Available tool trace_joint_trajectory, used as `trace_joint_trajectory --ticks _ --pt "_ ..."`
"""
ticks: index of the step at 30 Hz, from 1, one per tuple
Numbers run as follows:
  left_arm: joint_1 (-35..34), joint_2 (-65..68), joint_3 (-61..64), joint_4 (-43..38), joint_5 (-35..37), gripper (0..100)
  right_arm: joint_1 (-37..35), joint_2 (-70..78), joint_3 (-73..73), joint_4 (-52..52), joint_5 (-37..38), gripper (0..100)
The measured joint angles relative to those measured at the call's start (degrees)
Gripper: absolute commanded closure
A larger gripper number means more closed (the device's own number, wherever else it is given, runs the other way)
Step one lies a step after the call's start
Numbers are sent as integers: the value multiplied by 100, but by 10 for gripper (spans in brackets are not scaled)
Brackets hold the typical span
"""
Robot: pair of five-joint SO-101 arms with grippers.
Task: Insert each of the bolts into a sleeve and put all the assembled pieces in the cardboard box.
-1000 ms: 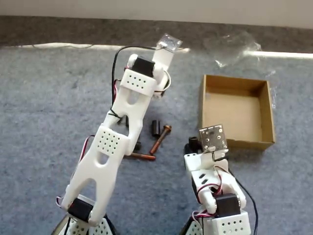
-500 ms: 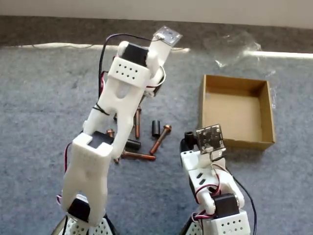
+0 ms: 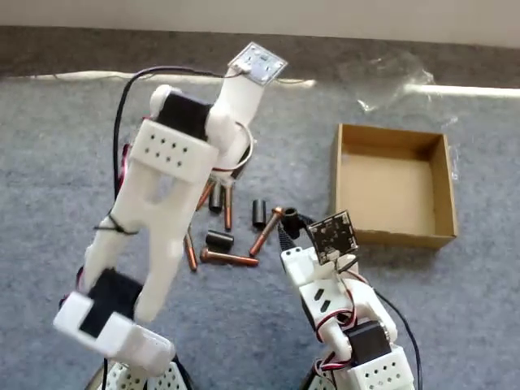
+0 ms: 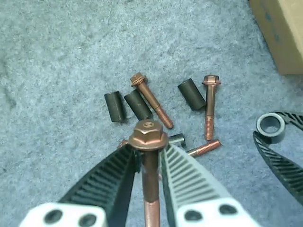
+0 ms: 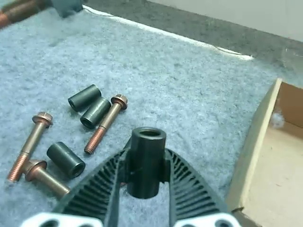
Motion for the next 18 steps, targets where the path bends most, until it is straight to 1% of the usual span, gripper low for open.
trace_joint_trajectory --ticks 4,10,15,18 --pt "0 -1108 1345 -589 0 996 0 0 0 -158 0 995" --pt "0 -2752 3323 -1521 0 996 -79 0 0 -870 0 995" --pt "0 -3947 4255 -2075 0 996 -809 0 0 -1196 0 995" --pt "-132 -4545 4633 -2391 -18 996 -1169 0 0 -1213 0 995"
